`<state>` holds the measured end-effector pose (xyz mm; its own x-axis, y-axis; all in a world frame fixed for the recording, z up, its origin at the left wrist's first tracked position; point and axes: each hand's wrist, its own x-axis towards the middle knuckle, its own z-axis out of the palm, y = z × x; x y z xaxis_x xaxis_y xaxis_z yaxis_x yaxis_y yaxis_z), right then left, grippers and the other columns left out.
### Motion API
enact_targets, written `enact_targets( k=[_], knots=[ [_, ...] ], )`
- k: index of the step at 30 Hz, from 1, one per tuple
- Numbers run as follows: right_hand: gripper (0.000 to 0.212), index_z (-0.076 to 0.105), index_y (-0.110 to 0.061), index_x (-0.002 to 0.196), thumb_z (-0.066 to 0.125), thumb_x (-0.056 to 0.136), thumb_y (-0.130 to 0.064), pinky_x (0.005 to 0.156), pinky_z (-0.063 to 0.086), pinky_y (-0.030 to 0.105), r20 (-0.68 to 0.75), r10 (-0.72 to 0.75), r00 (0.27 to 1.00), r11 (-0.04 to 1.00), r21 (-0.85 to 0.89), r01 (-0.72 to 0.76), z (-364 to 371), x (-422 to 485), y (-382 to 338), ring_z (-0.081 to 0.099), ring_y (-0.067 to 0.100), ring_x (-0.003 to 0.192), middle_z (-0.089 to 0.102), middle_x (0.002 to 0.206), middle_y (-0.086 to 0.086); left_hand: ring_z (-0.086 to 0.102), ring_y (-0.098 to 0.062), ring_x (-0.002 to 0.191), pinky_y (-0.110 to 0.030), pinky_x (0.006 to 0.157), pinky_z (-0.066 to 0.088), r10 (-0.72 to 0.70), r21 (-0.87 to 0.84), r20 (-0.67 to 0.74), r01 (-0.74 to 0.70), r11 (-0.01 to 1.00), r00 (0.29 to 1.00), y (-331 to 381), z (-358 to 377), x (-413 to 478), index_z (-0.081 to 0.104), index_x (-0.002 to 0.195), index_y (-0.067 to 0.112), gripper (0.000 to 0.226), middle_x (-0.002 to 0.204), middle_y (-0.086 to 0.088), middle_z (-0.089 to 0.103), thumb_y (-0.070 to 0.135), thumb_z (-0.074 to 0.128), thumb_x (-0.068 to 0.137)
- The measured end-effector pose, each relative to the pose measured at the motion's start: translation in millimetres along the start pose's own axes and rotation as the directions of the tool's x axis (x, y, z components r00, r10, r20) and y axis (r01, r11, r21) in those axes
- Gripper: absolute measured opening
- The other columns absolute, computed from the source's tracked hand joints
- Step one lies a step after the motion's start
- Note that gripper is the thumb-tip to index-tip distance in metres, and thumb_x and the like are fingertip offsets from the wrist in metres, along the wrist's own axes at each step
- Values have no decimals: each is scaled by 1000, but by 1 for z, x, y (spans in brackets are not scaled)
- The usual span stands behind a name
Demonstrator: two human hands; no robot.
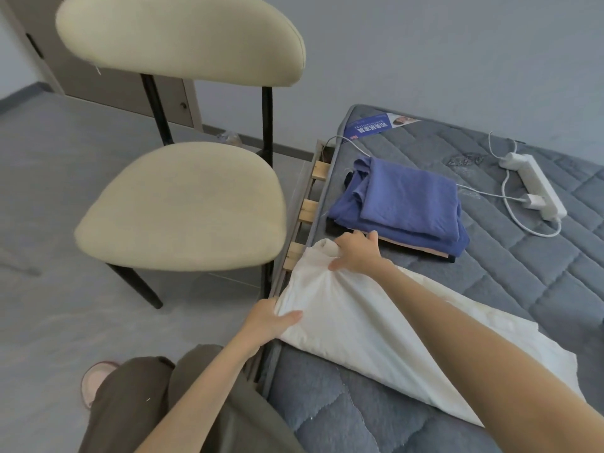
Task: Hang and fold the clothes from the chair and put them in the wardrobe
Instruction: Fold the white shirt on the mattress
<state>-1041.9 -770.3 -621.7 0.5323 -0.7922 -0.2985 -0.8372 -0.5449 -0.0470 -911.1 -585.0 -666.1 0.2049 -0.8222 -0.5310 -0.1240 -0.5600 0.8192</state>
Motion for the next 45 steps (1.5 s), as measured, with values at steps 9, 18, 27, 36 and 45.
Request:
enact_targets(
  k=[9, 18, 27, 36, 45],
  knots=[
    [31, 70, -18, 106, 74, 78, -32, 82, 49, 39, -189, -9, 982, 926, 369, 80, -35, 5, -30, 62, 24, 94, 70, 100, 3, 59, -18, 88, -24, 64, 43, 131, 125, -353, -92, 988, 927, 24, -53, -15, 62, 91, 12, 32, 91, 2, 64, 38, 74, 77],
    [24, 64, -7, 95, 73, 78, -21, 70, 47, 36, -167, 149, 975, 809, 588, -23, -58, -38, 42, 60, 24, 79, 68, 87, 7, 49, -3, 56, -16, 50, 38, 363, -87, -223, -389, 917, 905, 89, 2, -47, 52, 77, 10, 29, 67, 6, 55, 29, 69, 63],
    [31, 58, 2, 120, 54, 90, 4, 91, 53, 44, 232, 185, 955, 119, 959, -256, -2, -102, 141, 62, 33, 106, 62, 120, 22, 46, -7, 69, -20, 64, 37, 434, 166, 248, -479, 862, 866, 100, 125, -48, 59, 90, 17, 33, 81, 8, 54, 30, 70, 62],
    [59, 50, -10, 124, 51, 91, -58, 88, 49, 39, 485, 369, 793, -262, 872, -412, 37, -130, 164, 57, 28, 108, 56, 118, 9, 25, -12, 129, -26, 107, 26, 430, 643, 446, -615, 456, 785, 49, 147, -43, 39, 138, 36, 78, 140, 9, 33, 36, 77, 69],
    [73, 36, -26, 131, 82, 74, -20, 60, 46, 21, 153, 519, 841, 12, 983, -186, 52, -135, 123, 55, 6, 86, 53, 108, -5, -6, -22, 148, -44, 118, 14, 482, 771, 432, -589, 241, 762, 12, 111, -24, 5, 147, 47, 72, 159, 14, -7, 29, 51, 95]
  ],
)
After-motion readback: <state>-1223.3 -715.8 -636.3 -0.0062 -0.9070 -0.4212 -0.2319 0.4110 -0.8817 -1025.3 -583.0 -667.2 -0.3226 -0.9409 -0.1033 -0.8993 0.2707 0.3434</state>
